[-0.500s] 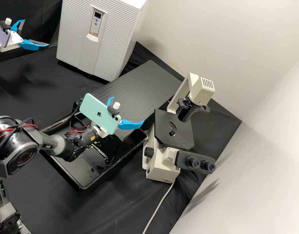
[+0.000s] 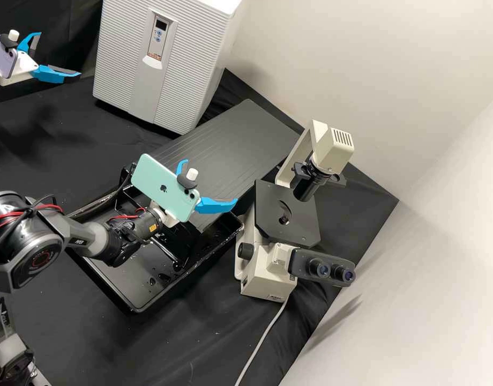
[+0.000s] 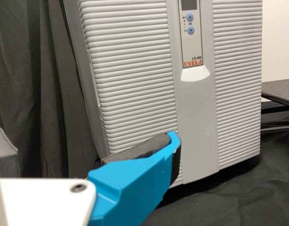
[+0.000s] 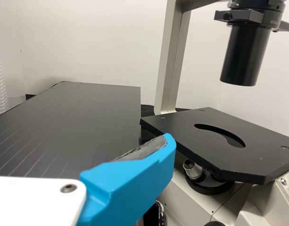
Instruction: Open the incubator door
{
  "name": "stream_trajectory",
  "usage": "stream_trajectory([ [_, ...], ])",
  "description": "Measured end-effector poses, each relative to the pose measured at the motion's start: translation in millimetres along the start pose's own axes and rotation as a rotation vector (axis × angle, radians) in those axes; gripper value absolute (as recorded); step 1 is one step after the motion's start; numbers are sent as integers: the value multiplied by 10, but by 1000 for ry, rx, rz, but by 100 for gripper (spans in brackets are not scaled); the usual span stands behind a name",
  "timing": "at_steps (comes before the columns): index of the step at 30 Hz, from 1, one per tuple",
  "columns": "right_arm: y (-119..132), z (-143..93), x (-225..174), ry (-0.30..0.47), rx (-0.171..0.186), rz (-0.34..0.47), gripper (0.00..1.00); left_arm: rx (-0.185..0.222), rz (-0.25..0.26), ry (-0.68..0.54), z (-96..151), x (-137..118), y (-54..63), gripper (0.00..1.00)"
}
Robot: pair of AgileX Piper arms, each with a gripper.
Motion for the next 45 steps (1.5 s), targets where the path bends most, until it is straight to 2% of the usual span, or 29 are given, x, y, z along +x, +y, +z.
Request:
stream_trajectory([
  [6,0,0,0,0,0,0,100,0,-2,-2,1,1,-5,100],
  [9,0,0,0,0,0,0,100,-35,-16,-36,11,23,-34,100],
  [15,0,0,0,0,0,0,100,-75,-39,-104,-38,194,-80,100],
  [21,0,0,0,0,0,0,100,-74,-61,-185,-142,451,-115,100],
  [31,0,0,0,0,0,0,100,-67,-35,-208,-287,783,-97,100],
  [37,0,0,0,0,0,0,100,-33,-12,-245,-299,949,-56,100],
  [43,0,0,0,0,0,0,100,-49,36,-263,-319,1159,43,100],
  [45,0,0,0,0,0,0,100,-47,41,-275,-320,1222,45,100],
])
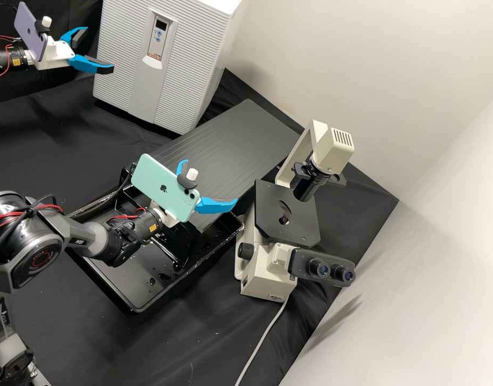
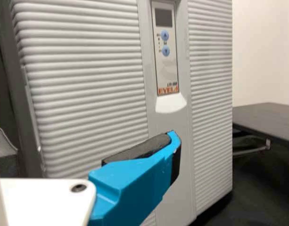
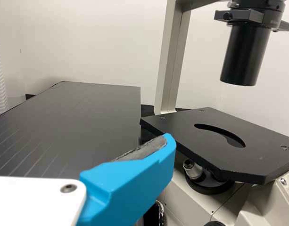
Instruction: Open the incubator door
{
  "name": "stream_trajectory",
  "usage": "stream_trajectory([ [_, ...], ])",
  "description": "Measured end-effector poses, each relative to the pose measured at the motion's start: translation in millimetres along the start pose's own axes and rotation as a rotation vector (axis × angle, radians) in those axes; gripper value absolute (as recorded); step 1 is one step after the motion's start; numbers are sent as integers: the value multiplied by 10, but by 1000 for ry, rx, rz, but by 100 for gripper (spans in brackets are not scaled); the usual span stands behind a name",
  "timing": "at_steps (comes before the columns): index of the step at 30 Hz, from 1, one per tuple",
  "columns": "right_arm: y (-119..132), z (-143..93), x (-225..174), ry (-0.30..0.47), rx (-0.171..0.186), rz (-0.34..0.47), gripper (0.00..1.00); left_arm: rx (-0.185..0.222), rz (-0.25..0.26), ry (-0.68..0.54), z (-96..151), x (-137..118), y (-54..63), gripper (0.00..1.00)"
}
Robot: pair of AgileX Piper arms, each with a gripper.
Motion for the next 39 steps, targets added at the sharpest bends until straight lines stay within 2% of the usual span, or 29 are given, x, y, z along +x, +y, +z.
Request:
stream_trajectory([
  [4,0,0,0,0,0,0,100,11,3,-15,-35,101,-6,100],
  [9,0,0,0,0,0,0,100,-12,4,-33,-66,197,-18,100],
  [15,0,0,0,0,0,0,100,-17,-14,-51,-109,282,-125,100],
  [18,0,0,0,0,0,0,100,-39,-29,-53,-128,299,-198,100],
  [21,0,0,0,0,0,0,100,-58,-29,-54,-144,326,-217,100],
  [26,0,0,0,0,0,0,100,-75,-22,-55,-165,377,-202,100],
  [39,0,0,0,0,0,0,100,-62,-31,-6,-340,381,-176,100],
])
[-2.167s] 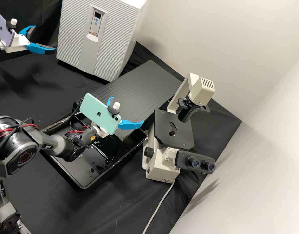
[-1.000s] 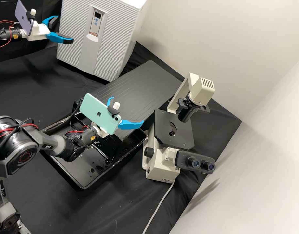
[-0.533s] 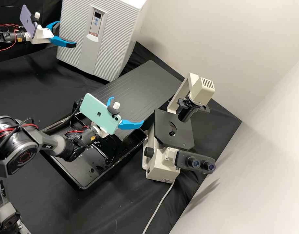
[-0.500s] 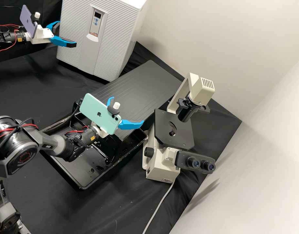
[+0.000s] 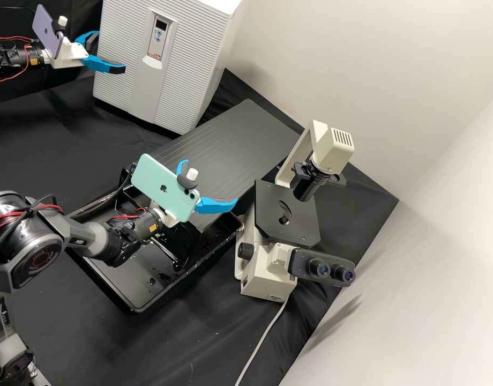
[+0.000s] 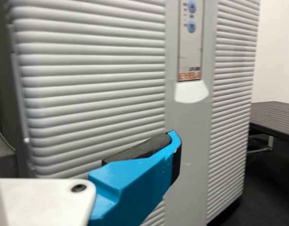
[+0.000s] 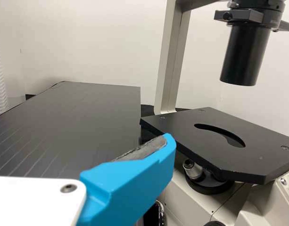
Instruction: Open the incubator door
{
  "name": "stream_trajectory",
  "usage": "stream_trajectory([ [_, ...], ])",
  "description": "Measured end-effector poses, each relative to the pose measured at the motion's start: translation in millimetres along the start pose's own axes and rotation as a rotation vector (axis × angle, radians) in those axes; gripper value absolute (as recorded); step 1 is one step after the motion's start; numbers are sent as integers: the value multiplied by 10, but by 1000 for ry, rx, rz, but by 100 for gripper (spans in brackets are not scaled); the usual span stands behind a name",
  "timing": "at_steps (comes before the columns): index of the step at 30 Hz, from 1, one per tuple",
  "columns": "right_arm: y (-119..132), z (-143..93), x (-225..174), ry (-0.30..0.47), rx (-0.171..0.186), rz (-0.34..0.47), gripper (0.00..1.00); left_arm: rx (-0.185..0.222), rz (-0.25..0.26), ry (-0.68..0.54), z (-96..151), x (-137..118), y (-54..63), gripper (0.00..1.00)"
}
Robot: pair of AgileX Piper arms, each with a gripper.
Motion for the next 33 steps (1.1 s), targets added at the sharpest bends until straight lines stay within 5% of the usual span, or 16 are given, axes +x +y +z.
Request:
stream_trajectory([
  [27,0,0,0,0,0,0,100,14,65,-58,168,28,365,100],
  [33,0,0,0,0,0,0,100,-14,50,-73,179,70,306,100],
])
